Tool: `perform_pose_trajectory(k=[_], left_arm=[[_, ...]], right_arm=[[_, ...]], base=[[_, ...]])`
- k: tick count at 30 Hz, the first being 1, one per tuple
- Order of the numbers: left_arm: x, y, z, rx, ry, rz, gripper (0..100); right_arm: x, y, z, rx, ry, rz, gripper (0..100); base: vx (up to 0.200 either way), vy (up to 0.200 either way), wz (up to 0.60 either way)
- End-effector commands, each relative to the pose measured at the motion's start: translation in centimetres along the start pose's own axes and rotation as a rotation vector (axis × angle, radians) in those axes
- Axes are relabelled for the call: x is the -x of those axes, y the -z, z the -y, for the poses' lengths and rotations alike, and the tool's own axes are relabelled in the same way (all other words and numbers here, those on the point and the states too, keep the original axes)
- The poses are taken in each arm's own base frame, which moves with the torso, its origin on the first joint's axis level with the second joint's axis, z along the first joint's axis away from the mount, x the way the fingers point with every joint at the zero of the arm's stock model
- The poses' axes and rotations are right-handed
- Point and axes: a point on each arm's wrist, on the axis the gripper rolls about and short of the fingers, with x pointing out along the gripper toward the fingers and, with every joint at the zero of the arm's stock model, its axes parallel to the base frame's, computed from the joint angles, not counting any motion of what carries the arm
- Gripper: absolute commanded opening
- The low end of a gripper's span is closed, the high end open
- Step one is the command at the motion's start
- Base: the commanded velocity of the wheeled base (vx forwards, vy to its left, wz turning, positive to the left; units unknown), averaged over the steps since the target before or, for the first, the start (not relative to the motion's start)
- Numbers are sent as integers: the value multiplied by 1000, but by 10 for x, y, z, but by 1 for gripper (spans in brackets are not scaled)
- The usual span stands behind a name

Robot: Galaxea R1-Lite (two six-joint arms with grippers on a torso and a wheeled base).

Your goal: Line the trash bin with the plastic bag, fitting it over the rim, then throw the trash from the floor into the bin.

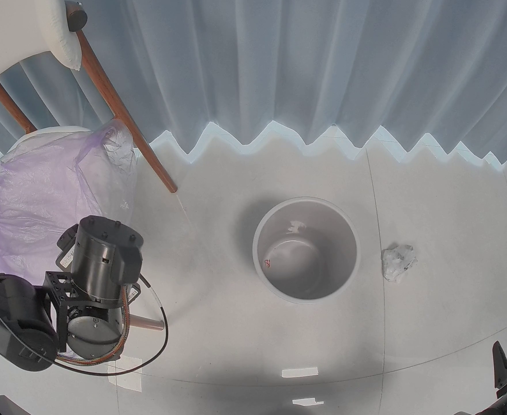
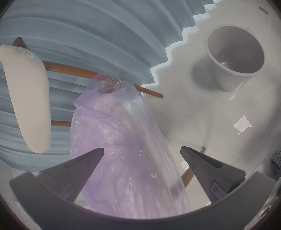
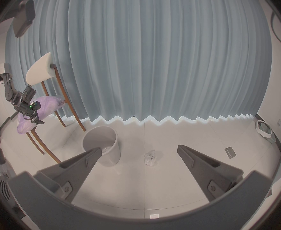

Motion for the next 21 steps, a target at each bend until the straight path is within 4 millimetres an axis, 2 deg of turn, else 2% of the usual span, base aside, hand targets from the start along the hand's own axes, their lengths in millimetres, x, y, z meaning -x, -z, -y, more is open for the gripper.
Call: perform_pose_trajectory(k=[1, 12, 18, 19, 21], left_arm=[[-7, -3, 1, 2, -6, -15, 100], [-19, -24, 7, 16, -14, -17, 100], [-23, -22, 5, 17, -23, -33, 100], [-24, -22, 5, 20, -24, -33, 0], [-24, -22, 4, 25, -27, -36, 0]], right_arm=[[0, 5, 0, 1, 0, 0, 100], [0, 5, 0, 4, 1, 0, 100], [0, 5, 0, 4, 0, 0, 100], [0, 5, 0, 4, 0, 0, 100], [0, 5, 0, 4, 0, 0, 100]], base=[[0, 0, 0], [0, 0, 0], [0, 0, 0], [0, 0, 0], [0, 0, 0]])
